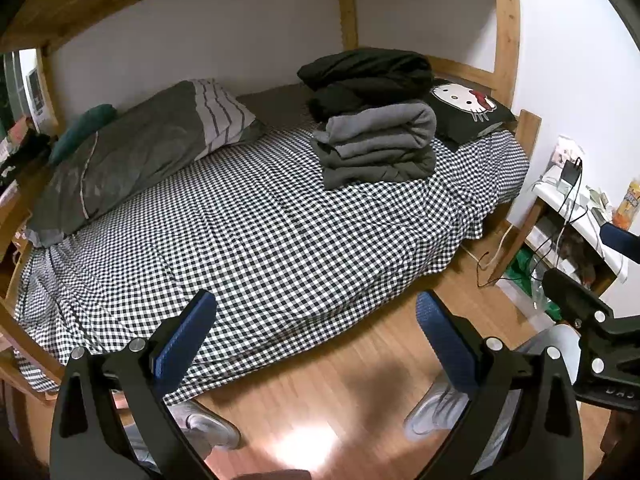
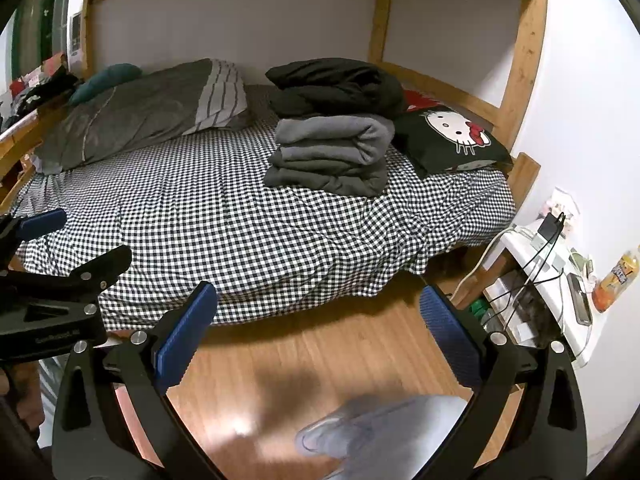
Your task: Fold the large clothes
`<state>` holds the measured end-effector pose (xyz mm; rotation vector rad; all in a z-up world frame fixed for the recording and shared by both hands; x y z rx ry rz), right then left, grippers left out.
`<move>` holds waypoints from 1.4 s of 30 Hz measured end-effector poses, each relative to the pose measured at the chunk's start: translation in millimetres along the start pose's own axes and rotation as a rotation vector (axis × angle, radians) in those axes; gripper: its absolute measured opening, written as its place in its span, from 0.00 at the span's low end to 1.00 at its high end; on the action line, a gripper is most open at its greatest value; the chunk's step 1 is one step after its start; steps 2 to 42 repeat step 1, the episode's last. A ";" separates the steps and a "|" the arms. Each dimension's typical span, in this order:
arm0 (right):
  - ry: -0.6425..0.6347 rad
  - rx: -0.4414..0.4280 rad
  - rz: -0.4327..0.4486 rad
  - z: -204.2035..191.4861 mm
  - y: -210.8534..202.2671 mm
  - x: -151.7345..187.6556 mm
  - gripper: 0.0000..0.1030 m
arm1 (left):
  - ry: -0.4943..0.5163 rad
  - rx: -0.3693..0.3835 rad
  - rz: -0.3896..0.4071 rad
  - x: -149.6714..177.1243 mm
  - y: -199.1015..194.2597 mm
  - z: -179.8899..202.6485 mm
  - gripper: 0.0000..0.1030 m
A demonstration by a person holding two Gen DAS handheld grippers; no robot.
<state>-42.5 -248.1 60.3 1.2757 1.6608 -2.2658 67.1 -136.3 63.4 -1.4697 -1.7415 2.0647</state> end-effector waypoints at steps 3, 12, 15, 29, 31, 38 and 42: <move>0.000 -0.002 0.001 0.0 -0.2 -0.1 0.97 | 0.000 -0.005 0.002 0.2 -0.5 -0.3 0.96; 0.000 -0.002 0.001 0.0 -0.2 -0.1 0.97 | 0.000 -0.005 0.002 0.2 -0.5 -0.3 0.96; 0.000 -0.002 0.001 0.0 -0.2 -0.1 0.97 | 0.000 -0.005 0.002 0.2 -0.5 -0.3 0.96; 0.000 -0.002 0.001 0.0 -0.2 -0.1 0.97 | 0.000 -0.005 0.002 0.2 -0.5 -0.3 0.96; 0.000 -0.002 0.001 0.0 -0.2 -0.1 0.97 | 0.000 -0.005 0.002 0.2 -0.5 -0.3 0.96; 0.000 -0.002 0.001 0.0 -0.2 -0.1 0.97 | 0.000 -0.005 0.002 0.2 -0.5 -0.3 0.96; 0.000 -0.002 0.001 0.0 -0.2 -0.1 0.97 | 0.000 -0.005 0.002 0.2 -0.5 -0.3 0.96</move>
Point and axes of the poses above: each gripper's, at about its wrist camera, not at the fingertips, and y roughly the way its jaws point, z to its right, x to its underside, the point moved 6 cm from there along y, roughly the way its jaws point, and after that the axes turned 9 degrees about -z, right-handed, at the moved point
